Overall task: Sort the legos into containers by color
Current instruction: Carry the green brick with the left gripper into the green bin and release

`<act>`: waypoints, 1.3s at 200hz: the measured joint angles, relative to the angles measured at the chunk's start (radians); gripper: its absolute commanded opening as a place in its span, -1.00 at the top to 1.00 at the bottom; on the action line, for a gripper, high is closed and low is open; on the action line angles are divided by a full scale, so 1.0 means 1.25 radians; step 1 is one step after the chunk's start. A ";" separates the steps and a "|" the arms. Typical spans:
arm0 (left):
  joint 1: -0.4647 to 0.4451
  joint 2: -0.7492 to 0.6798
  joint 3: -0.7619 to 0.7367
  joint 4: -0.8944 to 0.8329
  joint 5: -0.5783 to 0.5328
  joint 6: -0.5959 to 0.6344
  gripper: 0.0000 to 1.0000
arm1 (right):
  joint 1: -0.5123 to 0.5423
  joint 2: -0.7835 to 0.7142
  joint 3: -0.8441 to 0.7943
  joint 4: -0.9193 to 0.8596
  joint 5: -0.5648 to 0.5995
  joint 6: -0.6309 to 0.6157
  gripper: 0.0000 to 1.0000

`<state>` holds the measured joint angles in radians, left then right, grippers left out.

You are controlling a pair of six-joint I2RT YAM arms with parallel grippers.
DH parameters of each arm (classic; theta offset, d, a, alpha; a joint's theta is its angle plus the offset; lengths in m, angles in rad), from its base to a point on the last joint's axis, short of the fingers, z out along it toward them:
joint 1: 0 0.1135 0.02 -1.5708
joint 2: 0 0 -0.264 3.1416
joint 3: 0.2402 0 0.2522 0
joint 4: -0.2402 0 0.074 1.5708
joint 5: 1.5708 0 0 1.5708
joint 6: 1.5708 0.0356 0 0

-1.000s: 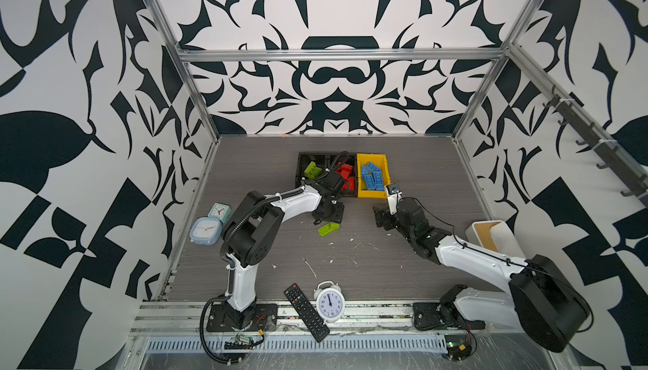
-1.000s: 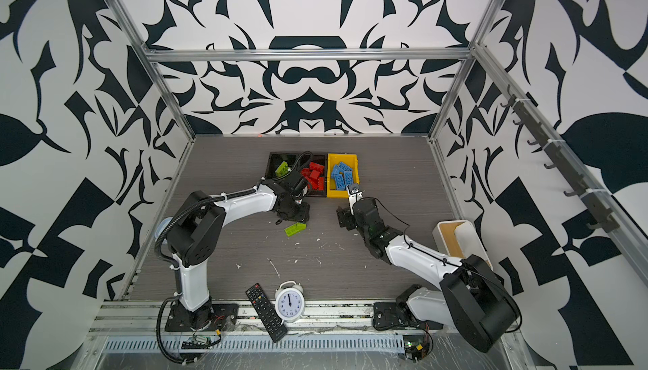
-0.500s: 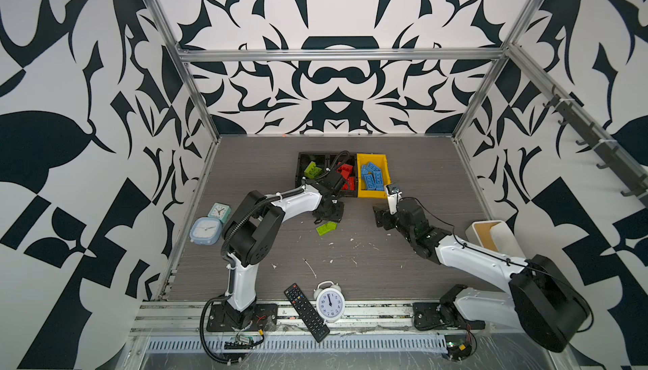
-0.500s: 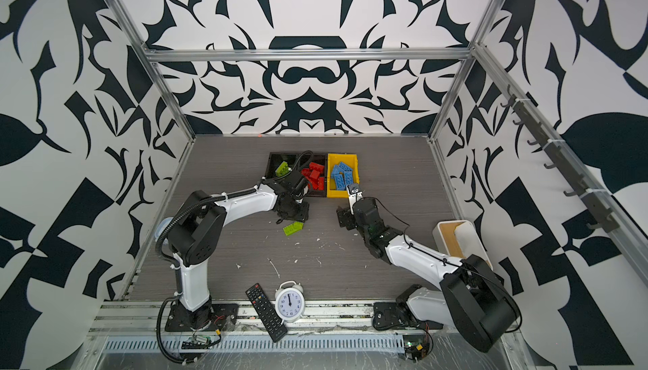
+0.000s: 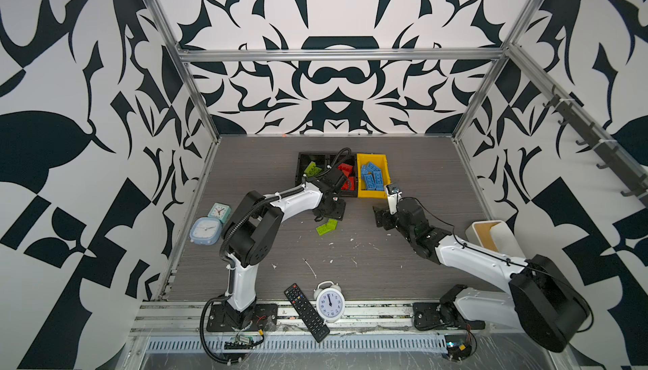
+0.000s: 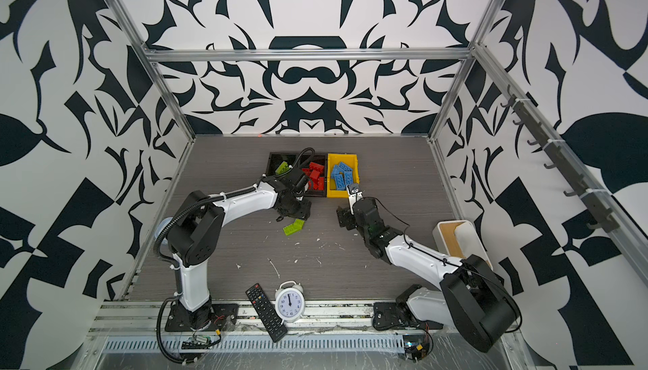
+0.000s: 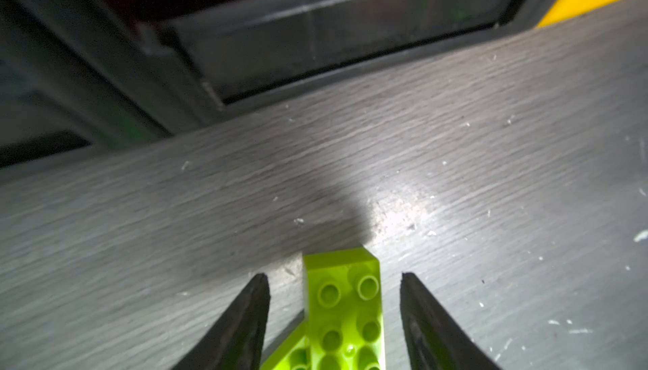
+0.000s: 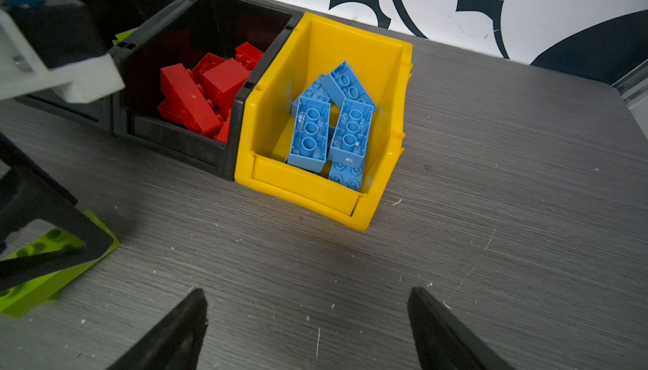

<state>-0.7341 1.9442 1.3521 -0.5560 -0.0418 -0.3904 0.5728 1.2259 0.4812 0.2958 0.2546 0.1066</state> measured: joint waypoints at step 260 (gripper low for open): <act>-0.061 0.047 0.046 -0.081 -0.136 0.077 -0.04 | 0.000 0.015 0.008 -0.002 0.003 0.000 -0.84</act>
<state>-0.8101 2.0026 1.4101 -0.6575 -0.2123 -0.2939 0.5728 1.2449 0.4911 0.2928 0.2581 0.1062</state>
